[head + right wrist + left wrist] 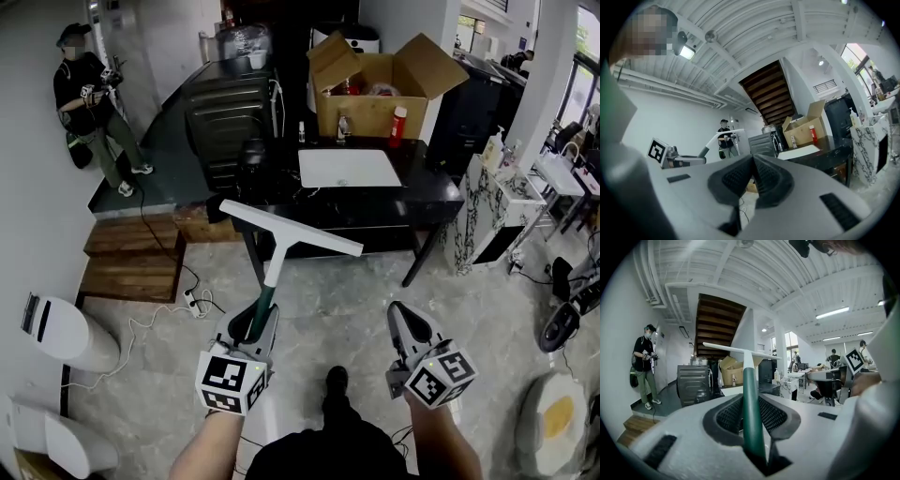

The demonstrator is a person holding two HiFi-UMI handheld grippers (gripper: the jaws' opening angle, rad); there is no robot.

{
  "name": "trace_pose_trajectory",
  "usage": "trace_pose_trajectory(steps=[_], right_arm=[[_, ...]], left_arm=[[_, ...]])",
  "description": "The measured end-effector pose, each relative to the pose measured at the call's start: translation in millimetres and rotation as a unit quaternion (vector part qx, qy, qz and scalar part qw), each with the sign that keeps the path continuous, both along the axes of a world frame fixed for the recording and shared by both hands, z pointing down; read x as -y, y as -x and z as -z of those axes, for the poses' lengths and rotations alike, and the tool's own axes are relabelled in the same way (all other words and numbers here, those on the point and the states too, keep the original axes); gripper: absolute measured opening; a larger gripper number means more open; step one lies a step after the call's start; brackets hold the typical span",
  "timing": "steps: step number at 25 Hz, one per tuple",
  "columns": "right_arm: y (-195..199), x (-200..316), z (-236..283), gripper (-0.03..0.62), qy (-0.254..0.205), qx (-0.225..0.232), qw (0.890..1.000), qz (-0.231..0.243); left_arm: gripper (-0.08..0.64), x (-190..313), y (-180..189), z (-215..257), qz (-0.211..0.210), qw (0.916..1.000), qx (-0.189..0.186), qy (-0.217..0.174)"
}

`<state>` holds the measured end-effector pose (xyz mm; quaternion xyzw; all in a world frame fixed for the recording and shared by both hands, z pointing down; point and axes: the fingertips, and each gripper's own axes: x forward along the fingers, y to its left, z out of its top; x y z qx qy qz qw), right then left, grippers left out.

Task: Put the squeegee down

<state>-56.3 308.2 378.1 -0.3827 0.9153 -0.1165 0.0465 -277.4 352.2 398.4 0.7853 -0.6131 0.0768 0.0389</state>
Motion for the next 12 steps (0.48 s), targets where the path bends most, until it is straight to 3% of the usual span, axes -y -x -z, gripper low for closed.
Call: trace_pose_trajectory(steps=[12], right_arm=[[3,183,-23,0.005,0.022,-0.007,1.000,0.006]], left_arm=[[0.095,177,-7,-18,-0.004,0.9996,0.006,0.028]])
